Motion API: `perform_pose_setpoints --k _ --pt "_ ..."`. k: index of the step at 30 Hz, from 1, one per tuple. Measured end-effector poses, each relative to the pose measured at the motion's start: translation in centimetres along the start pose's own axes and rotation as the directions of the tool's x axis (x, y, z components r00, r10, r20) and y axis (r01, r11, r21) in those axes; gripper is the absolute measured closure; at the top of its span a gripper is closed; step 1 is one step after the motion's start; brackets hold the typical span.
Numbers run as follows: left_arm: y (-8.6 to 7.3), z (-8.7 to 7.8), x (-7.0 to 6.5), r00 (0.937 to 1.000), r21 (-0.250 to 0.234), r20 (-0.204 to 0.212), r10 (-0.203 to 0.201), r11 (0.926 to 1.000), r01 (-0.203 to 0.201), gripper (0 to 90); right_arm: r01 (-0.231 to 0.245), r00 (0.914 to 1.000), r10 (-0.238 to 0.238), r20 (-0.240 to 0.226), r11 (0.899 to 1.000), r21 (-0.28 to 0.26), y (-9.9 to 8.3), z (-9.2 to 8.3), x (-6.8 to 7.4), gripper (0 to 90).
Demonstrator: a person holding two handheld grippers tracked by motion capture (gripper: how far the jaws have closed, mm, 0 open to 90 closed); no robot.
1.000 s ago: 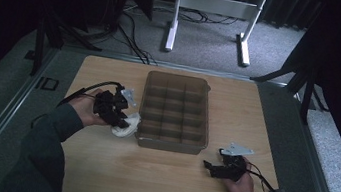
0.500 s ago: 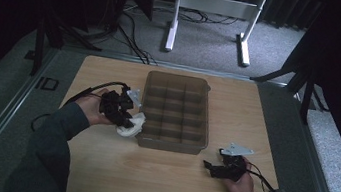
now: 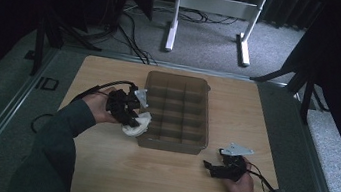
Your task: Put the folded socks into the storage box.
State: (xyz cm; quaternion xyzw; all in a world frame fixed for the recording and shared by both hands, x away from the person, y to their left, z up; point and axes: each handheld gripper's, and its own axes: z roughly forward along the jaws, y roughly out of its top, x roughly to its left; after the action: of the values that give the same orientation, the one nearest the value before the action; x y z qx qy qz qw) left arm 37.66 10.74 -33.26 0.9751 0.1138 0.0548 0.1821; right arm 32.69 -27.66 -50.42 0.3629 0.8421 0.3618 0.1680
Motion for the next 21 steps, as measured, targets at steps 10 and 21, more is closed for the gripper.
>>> perform_pose_setpoints --k 10,21 --pt "0.8 0.8 0.0 0.9997 0.003 0.002 0.024 0.9997 -0.024 73.5 0.000 1.0000 0.000 0.000 1.000 0.000 0.0 0.0 0.0 18.3" --pt "1.7 1.6 0.4 0.9994 0.001 0.011 0.032 0.9995 -0.032 73.3 0.000 1.0000 0.000 0.000 1.000 0.000 0.0 0.0 0.0 18.3"
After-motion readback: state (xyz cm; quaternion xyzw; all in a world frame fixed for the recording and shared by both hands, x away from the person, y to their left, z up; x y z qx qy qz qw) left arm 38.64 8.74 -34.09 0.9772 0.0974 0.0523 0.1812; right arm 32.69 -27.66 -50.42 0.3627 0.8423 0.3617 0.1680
